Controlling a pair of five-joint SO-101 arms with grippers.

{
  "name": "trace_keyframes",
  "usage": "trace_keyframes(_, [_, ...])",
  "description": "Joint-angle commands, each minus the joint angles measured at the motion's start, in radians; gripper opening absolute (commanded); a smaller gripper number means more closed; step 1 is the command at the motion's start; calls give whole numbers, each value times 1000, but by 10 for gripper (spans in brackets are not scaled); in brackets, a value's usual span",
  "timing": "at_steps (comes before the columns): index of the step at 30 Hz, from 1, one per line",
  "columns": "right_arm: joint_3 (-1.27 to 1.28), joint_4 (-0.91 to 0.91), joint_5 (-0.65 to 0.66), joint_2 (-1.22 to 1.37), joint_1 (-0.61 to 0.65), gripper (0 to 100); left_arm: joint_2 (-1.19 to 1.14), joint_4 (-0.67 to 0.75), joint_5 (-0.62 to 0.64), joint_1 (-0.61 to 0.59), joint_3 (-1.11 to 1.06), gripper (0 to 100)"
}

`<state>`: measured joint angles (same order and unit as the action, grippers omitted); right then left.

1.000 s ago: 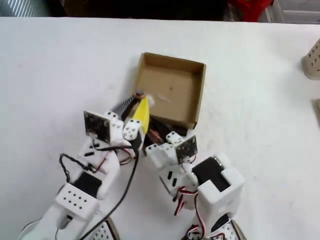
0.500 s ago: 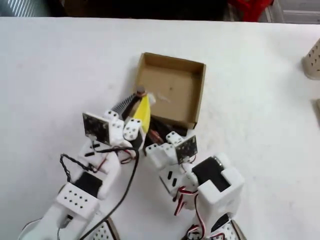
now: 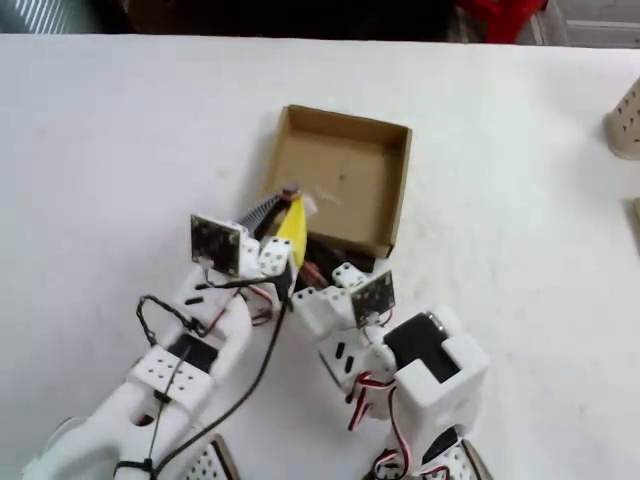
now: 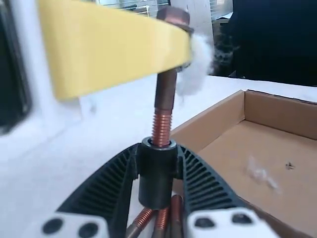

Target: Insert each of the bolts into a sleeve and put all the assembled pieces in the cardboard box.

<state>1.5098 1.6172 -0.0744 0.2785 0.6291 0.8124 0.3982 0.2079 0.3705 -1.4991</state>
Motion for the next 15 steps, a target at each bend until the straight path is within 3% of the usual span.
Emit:
trace_keyframes(1, [-18, 21, 9, -1, 10, 16, 2, 21, 3, -10, 37, 24])
trace_keyframes(15, [-17, -7, 9, -5, 8, 16, 7, -140, 3, -13, 31, 24])
